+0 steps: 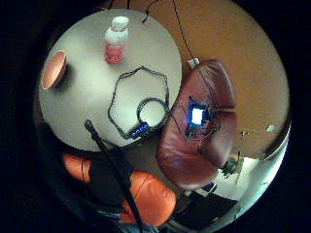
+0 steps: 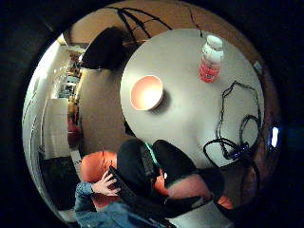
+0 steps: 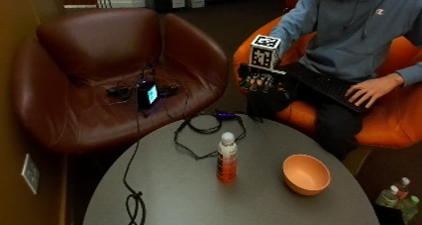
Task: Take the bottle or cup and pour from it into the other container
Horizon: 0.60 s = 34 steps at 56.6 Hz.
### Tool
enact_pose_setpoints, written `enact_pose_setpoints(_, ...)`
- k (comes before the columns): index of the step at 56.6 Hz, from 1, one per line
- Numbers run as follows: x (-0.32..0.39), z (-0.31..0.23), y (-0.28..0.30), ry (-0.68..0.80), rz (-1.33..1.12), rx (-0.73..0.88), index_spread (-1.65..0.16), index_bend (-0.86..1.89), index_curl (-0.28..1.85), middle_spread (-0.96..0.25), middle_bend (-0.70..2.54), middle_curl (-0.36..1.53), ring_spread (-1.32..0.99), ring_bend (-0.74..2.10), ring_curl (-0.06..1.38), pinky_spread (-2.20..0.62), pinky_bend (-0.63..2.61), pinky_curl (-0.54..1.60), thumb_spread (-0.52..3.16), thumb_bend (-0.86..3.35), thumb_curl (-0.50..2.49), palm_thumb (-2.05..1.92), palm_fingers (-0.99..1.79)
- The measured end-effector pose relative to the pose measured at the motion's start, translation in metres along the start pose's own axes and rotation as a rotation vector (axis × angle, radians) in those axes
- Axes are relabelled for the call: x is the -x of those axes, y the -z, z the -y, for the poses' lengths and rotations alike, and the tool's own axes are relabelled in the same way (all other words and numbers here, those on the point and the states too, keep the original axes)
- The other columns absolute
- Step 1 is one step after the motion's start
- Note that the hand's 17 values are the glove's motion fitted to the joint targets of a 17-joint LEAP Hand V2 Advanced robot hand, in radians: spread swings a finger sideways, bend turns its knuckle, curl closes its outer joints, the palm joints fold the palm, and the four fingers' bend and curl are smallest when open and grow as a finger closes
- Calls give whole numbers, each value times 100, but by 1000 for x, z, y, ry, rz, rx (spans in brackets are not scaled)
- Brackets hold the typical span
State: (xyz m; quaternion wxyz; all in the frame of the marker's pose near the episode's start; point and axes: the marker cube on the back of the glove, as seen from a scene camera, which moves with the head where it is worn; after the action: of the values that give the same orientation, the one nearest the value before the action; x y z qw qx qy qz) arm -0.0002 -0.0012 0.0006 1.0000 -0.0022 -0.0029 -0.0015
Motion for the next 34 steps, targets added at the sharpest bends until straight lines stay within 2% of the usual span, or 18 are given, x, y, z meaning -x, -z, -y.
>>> enact_pose_setpoints(5,-2,0,-4,-6,-3,12,-31,14,6,-6,16,5,-2,26,7,17,43,14,61,14,11,31,3)
enact_pose_setpoints(12,-5,3,-6,-12,-8,13,-38,15,10,-7,18,10,-2,29,11,22,46,19,81,9,15,34,-1)
enact_pose_setpoints(34,-32,-5,-3,-58,-17,12,-43,15,18,-9,17,19,-1,32,18,25,47,27,96,-2,25,39,-4)
